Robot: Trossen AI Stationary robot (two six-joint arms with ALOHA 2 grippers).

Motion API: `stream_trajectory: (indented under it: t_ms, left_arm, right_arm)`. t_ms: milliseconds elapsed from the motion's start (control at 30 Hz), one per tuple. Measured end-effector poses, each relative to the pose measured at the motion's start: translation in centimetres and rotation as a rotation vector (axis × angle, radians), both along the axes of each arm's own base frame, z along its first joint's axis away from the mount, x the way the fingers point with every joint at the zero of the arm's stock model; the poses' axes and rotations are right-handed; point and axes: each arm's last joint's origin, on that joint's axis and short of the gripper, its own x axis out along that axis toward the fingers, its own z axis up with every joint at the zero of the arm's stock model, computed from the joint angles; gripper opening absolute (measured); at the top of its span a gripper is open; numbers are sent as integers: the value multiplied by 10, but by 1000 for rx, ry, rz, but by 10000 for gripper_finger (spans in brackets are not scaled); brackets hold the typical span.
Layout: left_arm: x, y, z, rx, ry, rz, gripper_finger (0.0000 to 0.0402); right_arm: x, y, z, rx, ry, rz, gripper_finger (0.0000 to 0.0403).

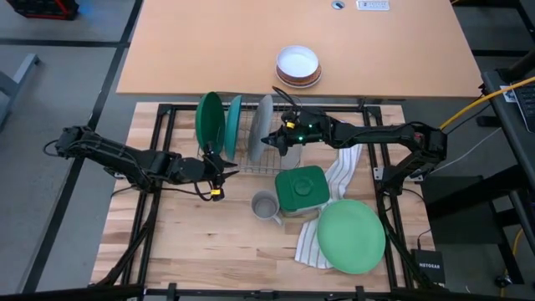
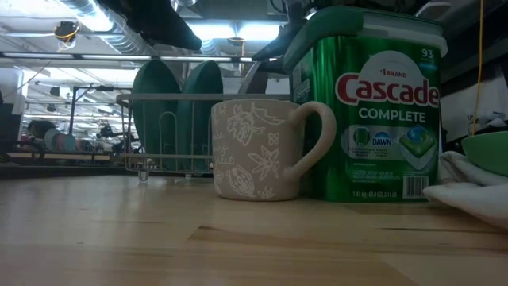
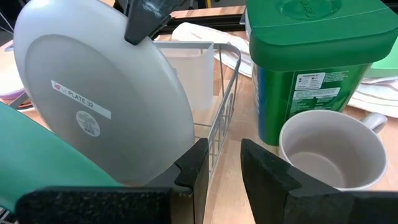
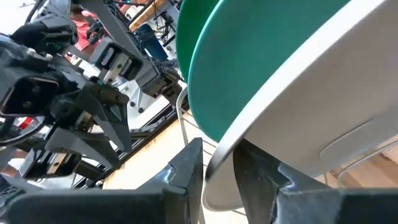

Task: Sort dishes
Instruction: Put the gray plate in the dish rack

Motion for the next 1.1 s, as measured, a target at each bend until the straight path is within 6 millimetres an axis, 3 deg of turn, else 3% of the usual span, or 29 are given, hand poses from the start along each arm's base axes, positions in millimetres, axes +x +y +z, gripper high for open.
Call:
stream_trajectory:
  t_ms: [267, 567, 1100]
  left_arm:
    - [0, 0, 0, 0, -1, 0, 84]
    - [0, 0, 0, 0, 0, 0, 84]
    - [0, 0, 0, -1, 0, 0, 84]
  right_arm:
    - [-11, -8, 2, 47, 42, 65, 90]
    - [-23, -3, 14, 37, 60, 88, 90]
    - [-62, 12, 53, -12, 37, 112, 90]
